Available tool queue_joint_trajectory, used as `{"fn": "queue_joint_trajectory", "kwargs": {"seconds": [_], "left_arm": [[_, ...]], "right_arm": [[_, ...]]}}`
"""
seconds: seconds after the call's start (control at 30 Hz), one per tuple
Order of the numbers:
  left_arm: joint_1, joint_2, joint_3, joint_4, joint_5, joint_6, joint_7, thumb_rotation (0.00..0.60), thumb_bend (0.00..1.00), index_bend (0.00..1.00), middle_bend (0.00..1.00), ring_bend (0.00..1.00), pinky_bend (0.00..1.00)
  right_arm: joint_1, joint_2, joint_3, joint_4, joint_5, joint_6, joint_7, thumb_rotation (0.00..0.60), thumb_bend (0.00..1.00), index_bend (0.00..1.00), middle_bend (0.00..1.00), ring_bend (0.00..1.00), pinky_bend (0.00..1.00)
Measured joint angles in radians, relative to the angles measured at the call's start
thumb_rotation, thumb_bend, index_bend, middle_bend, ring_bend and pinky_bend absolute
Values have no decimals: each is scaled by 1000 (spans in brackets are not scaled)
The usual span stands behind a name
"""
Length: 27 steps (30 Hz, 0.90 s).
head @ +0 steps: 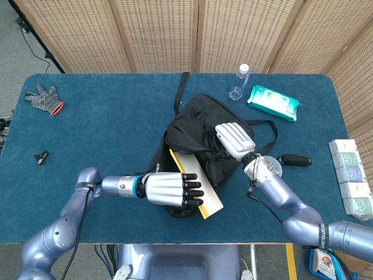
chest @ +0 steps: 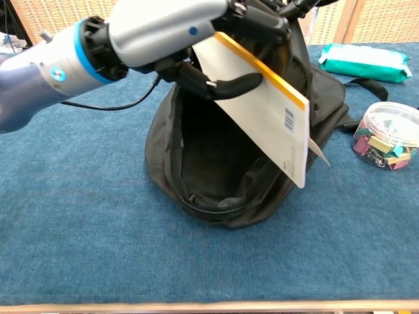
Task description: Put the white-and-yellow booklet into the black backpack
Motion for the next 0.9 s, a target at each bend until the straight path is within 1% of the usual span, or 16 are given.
{"fn": "queue_joint_trajectory", "kwargs": {"seconds": [0.17, 0.47, 0.67, 0.9], "left_arm": [[-14, -27, 29, 28, -13, -58, -14, 600, 596, 802, 635, 533, 638], [-14, -47, 80, 63, -21, -170, -10, 600, 606, 801, 635, 528, 638], [-12, -34, 156, 85, 11, -235, 35, 600, 612, 801, 635, 519, 638], [-8, -9, 186, 93, 14, -301, 73, 600, 613, 800, 635, 512, 638]], "right_arm": [[4, 24, -2, 13, -56, -27, 57, 600, 473, 610, 640, 676, 918], [5, 43, -16, 25, -96, -39, 113, 600, 472, 610, 641, 676, 919], [3, 57, -26, 24, -125, -44, 148, 600, 472, 611, 642, 677, 921], [-1, 83, -27, 1, -140, -46, 181, 600, 472, 613, 645, 679, 926]]}}
